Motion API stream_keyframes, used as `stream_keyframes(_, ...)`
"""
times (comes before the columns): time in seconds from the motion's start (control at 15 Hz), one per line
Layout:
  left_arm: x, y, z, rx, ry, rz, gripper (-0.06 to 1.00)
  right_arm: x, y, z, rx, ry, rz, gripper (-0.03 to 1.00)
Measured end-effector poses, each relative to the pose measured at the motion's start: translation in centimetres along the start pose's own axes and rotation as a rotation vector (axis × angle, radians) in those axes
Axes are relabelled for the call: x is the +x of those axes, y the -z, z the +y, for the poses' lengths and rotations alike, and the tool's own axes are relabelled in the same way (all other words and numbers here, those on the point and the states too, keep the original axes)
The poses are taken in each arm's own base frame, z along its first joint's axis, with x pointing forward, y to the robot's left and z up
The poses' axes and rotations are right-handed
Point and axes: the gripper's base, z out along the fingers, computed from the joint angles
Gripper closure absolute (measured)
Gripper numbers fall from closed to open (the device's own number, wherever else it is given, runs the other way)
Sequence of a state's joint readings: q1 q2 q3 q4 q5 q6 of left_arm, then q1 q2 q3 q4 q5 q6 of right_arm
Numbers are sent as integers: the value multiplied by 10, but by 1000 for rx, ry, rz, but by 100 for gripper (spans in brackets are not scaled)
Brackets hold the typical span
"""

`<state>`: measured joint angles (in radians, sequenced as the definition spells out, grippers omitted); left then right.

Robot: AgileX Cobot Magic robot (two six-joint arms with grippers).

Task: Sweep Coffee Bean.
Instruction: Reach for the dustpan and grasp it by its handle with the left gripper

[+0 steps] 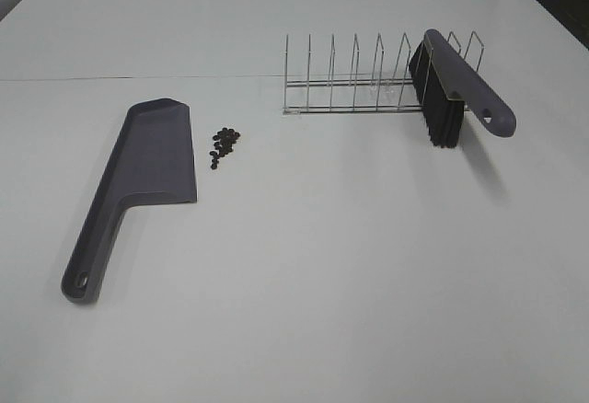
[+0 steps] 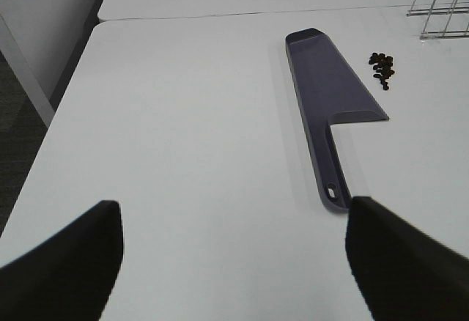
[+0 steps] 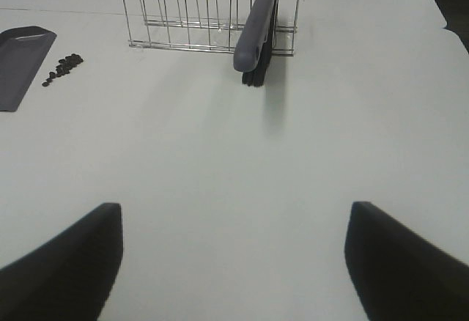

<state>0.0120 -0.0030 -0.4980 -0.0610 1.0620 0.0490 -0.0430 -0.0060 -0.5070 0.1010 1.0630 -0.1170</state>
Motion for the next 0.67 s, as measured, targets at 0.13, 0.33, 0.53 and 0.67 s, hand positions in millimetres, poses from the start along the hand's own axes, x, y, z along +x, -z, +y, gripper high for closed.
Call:
stream_keyframes(0.13, 0, 0, 0, 0, 0, 0, 19, 0, 0, 0, 0, 0, 0, 27)
stream_keyframes(0.33, 0, 0, 0, 0, 0, 0, 19, 0, 0, 0, 0, 0, 0, 27)
stream_keyframes(0.53, 0, 0, 0, 0, 0, 0, 19, 0, 0, 0, 0, 0, 0, 27)
stream_keyframes(0.67, 0, 0, 0, 0, 0, 0, 19, 0, 0, 0, 0, 0, 0, 27)
